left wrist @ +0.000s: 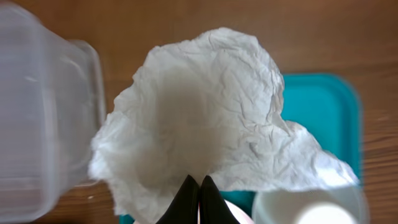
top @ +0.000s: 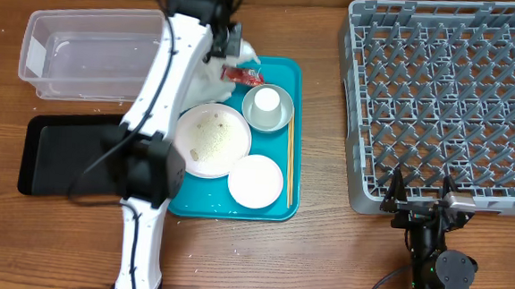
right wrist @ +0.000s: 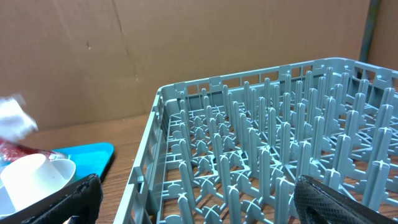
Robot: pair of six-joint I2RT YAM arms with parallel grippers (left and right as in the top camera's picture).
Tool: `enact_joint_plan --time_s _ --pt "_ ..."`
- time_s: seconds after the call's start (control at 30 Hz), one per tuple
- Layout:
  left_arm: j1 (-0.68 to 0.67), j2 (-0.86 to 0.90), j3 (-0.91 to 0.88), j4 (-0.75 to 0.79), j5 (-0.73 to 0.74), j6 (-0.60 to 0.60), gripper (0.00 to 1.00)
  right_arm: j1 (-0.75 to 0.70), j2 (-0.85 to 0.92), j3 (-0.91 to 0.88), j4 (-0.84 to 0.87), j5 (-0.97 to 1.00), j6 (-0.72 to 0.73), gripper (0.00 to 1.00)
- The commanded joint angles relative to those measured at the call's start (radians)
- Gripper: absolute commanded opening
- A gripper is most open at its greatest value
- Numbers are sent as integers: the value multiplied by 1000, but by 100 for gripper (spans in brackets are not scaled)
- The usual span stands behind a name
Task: Sort waste into correct bins and load items into the dishwasher
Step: 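Reach the left gripper to the white napkin and grasp it, then carry the napkin left and drop it into the clear bin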
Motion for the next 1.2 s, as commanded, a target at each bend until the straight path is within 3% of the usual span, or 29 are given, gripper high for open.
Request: enact_joint_plan --time_s 0.0,0.17,0.33,0.67,0.7,0.73,0.77,0.8,0.83,1.0,1.17 --pt "20 -131 38 -10 1 -24 4 -3 -9 -11 3 6 -3 100" --pt "58 -193 39 -18 -10 -26 4 -3 -9 -11 3 6 -3 100" --pt "140 -214 39 -9 -142 -83 4 -3 -9 -11 3 6 -3 100" --pt "342 -104 37 13 -200 -210 5 -3 -9 -11 3 6 -3 100" --pt "354 -89 37 11 -200 -220 9 -3 -9 -11 3 6 -3 100" --pt "368 -71 37 11 -198 -225 21 -3 -9 -11 3 6 -3 100" --pt "377 -56 37 13 -198 -225 45 -3 -9 -11 3 6 -3 100" --pt "383 -44 37 16 -198 -225 77 -3 -9 -11 3 6 -3 100" --pt "389 -31 37 20 -198 -225 99 -3 -9 -11 3 6 -3 100" --pt "396 -24 38 -1 -93 -211 100 -3 -9 -11 3 6 -3 100" --pt "367 -63 39 0 314 -43 100 -3 -9 -11 3 6 -3 100"
